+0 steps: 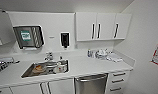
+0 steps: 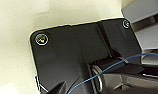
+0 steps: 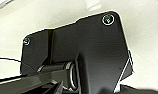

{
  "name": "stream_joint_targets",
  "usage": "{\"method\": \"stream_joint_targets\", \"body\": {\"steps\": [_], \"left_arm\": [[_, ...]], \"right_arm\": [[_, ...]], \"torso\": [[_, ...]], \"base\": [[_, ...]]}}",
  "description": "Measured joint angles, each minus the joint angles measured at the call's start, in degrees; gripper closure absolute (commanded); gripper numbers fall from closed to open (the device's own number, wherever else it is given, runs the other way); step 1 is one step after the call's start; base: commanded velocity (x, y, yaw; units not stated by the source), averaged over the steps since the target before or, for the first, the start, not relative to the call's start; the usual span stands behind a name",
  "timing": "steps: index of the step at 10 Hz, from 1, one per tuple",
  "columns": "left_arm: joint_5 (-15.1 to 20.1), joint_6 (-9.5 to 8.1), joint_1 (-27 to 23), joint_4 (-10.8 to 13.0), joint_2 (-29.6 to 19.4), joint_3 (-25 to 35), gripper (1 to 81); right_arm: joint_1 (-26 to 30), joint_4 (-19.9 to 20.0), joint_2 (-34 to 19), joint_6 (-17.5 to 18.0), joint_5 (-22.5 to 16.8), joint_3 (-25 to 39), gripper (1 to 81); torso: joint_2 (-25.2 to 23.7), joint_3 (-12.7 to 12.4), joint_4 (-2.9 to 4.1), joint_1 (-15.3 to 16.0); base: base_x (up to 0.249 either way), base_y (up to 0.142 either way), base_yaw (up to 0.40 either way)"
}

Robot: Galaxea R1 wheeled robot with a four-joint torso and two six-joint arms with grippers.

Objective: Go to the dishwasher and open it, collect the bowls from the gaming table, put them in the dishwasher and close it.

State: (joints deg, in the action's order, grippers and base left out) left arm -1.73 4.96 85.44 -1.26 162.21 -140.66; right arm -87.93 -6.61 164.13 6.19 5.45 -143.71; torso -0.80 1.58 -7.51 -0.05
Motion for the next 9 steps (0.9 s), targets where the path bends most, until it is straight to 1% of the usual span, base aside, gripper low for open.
{"method": "stream_joint_targets", "body": {"steps": [9], "left_arm": [[-0.02, 0.0, -0.02, 0.0, 0.2, 0.02, 1.0]], "right_arm": [[0.0, -0.02, -0.27, 0.0, 0.02, 0.05, 1.0]], "torso": [[0.0, 0.0, 0.0, 0.0]], "base": [[0.134, 0.0, 0.0]]}}
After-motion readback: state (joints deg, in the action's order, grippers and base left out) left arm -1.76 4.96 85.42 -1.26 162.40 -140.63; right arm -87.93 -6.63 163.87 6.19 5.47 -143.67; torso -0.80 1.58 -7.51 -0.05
